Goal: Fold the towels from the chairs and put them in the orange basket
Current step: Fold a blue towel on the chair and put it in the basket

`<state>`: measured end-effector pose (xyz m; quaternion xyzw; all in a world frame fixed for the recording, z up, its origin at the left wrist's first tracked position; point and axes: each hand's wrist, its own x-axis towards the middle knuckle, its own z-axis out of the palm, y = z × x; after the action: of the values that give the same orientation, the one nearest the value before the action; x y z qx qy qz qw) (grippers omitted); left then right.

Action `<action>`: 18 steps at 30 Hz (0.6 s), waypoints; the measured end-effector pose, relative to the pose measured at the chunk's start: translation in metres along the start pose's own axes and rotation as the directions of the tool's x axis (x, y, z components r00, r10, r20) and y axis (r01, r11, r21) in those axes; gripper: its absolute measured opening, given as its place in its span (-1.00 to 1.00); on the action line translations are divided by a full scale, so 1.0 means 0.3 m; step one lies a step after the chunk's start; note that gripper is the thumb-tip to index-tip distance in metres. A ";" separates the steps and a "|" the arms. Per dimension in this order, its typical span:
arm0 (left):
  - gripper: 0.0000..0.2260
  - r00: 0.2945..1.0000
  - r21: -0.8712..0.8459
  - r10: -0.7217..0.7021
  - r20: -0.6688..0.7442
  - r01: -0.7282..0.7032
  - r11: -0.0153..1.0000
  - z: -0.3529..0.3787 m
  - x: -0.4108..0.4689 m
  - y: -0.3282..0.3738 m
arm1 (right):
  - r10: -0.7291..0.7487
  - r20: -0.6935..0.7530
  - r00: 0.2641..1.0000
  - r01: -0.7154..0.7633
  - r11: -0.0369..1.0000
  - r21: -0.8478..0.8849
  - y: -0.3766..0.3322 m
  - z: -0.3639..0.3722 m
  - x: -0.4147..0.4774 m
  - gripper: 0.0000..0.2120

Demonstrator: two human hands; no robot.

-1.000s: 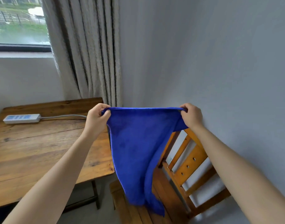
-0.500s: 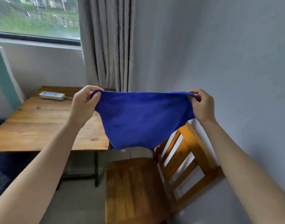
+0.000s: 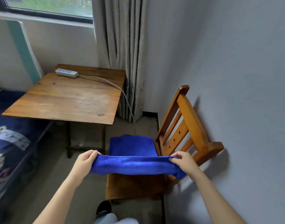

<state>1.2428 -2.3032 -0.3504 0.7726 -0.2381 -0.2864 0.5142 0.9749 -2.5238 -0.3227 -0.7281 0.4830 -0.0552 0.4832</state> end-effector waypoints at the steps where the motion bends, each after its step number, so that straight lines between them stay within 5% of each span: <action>1: -0.71 0.998 0.016 -0.059 0.007 0.059 0.998 0.014 -0.012 -0.042 | 0.039 0.026 0.999 -0.039 0.999 -0.010 0.038 0.022 -0.001 -0.92; 10: -0.65 0.919 0.139 -0.392 0.047 0.383 0.913 0.074 -0.058 -0.275 | 0.330 0.200 0.923 -0.288 0.934 -0.211 0.228 0.146 0.024 -0.89; 18: -0.88 0.838 -0.042 -0.538 0.085 0.543 0.839 0.069 0.068 -0.307 | 0.395 0.090 0.914 -0.376 0.911 -0.171 0.189 0.209 0.144 -0.86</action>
<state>1.2502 -2.2975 -0.4467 0.7809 -0.0190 -0.4542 0.4283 0.9949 -2.5195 -0.4154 -0.6546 0.5896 0.1225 0.4570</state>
